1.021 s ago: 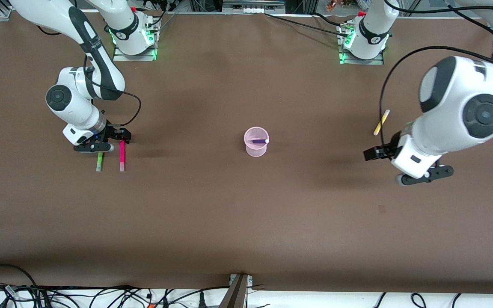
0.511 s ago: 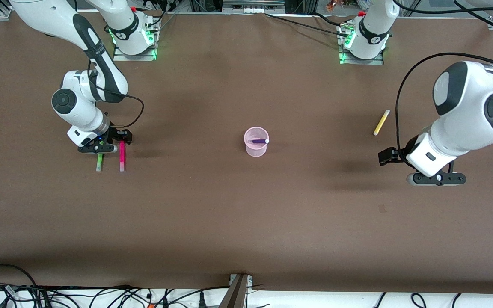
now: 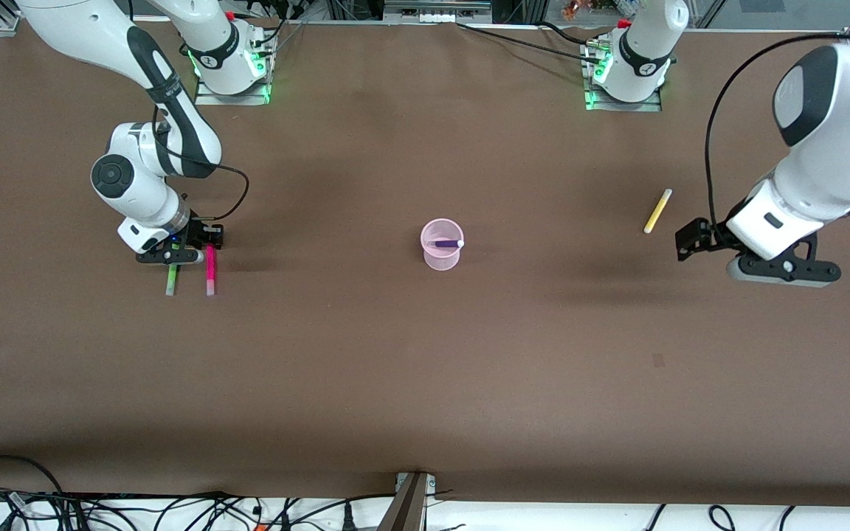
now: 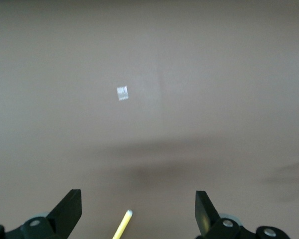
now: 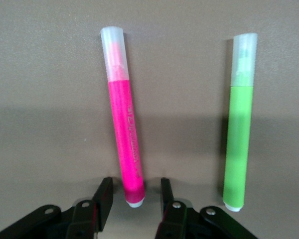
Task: Organize pens into pink holder with both arms
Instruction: 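Close the right gripper on the pink highlighter and lift it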
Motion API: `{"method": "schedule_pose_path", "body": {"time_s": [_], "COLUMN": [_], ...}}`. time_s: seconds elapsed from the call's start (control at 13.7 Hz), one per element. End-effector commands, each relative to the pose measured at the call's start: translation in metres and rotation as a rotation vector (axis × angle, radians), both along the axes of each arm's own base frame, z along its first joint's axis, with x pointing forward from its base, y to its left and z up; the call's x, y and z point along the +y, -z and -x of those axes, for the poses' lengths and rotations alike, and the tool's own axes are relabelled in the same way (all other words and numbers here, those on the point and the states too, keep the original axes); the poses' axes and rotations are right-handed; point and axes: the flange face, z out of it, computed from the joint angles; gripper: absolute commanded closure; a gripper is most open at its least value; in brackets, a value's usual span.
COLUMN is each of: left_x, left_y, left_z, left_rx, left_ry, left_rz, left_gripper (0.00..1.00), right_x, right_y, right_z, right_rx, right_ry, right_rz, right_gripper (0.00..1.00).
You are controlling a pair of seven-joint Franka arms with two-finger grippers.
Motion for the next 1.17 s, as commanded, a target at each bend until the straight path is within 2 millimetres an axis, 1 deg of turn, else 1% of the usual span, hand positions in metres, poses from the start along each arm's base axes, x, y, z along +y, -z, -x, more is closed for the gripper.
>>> {"method": "schedule_pose_path", "body": {"time_s": [0.0,0.15,0.29,0.36,0.51,0.66,0.88,0.95,1.09], "left_x": [-0.002,-0.003,-0.003,-0.003,0.000,-0.001,-0.001,0.001,0.005], "left_y": [-0.038,-0.049,-0.055,-0.057,-0.074,-0.079,-0.083,-0.081,-0.081], "left_z": [0.005,0.007,0.009,0.010,0.010,0.013,0.014,0.017,0.016], "left_rx": [0.017,0.024,0.017,0.016,0.003,0.028,0.029,0.057,0.063], "left_ry": [0.027,0.023,0.020,0.020,0.017,0.025,0.074,0.067,0.052], "left_rz": [0.029,0.055,0.058,0.058,0.056,0.039,0.038,0.039,0.048], "left_gripper": [0.00,0.00,0.00,0.00,0.00,0.00,0.00,0.00,0.00], "right_x": [-0.001,-0.001,-0.001,-0.001,0.000,0.002,0.005,0.007,0.015], "right_y": [0.003,0.003,0.002,0.001,-0.006,-0.014,-0.040,-0.053,-0.083], "right_z": [0.000,0.000,0.000,-0.001,-0.005,-0.011,-0.032,-0.043,-0.065], "right_rx": [-0.010,-0.010,-0.011,-0.013,-0.020,0.000,0.067,0.099,0.180], "right_ry": [-0.007,-0.007,-0.007,-0.009,-0.012,-0.011,0.022,0.047,0.081], "right_rz": [-0.007,-0.007,-0.007,-0.008,-0.008,-0.010,-0.031,-0.055,-0.107], "right_gripper": [0.68,0.79,0.87,0.89,0.91,0.92,0.93,0.93,0.93]}}
